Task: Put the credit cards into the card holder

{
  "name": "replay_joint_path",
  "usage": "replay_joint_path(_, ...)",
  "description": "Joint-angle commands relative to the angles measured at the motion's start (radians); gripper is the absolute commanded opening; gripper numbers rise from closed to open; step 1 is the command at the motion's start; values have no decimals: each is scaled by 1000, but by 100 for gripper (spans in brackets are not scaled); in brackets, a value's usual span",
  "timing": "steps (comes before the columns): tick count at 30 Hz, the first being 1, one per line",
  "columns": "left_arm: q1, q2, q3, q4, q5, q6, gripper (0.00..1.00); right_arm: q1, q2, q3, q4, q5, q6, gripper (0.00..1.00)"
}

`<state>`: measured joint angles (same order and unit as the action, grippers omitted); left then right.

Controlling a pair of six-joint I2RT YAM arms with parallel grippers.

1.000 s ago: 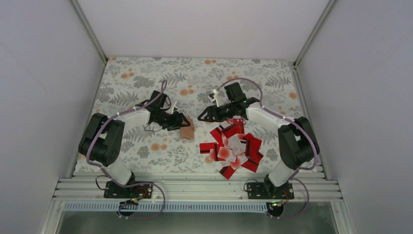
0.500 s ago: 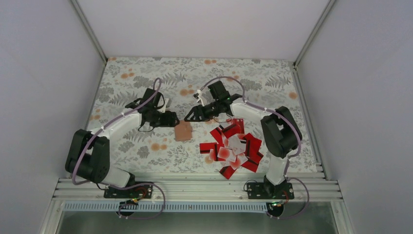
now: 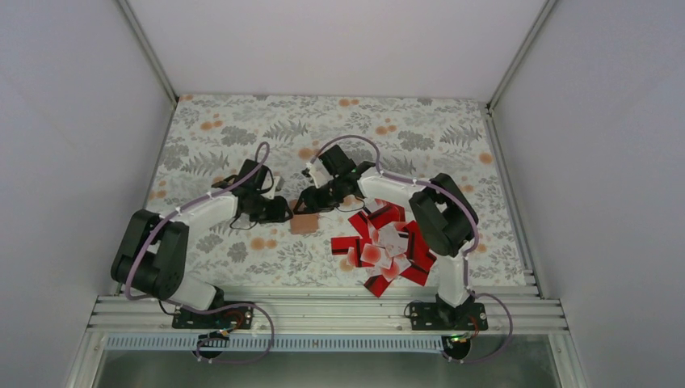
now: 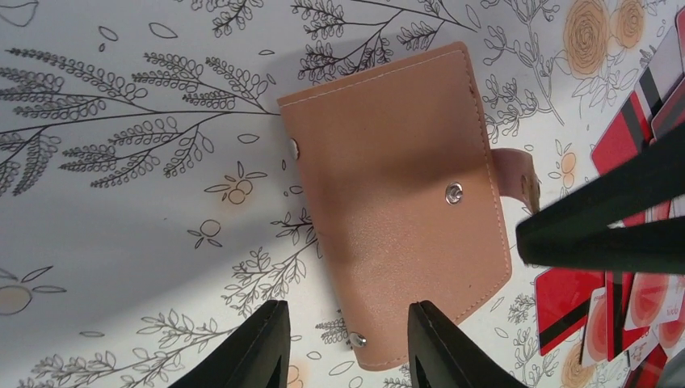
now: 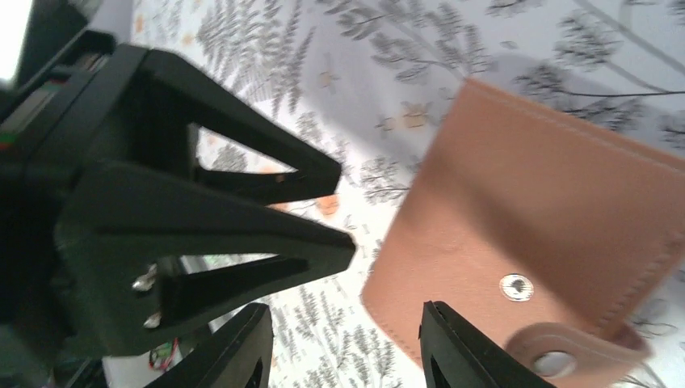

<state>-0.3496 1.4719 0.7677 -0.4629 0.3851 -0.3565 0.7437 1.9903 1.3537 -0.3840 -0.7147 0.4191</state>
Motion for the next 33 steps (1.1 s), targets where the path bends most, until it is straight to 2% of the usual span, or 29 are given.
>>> replay_joint_path(1, 1, 26, -13, 57, 35, -13, 37, 11, 6, 3, -12, 139, 63, 46)
replay_joint_path(7, 1, 51, -15, 72, 33, -9, 36, 11, -2, 14, -56, 268, 67, 44)
replay_joint_path(16, -4, 96, 7, 73, 7, 3, 33, 10, -29, -15, -91, 331, 44, 44)
replay_joint_path(22, -5, 85, 11, 53, -65, 3, 29, -22, -19, -92, 43, 120, 50, 46)
replay_joint_path(33, -22, 117, 8, 70, -75, 23, 23, -83, 9, -135, 121, -35, 57, 49)
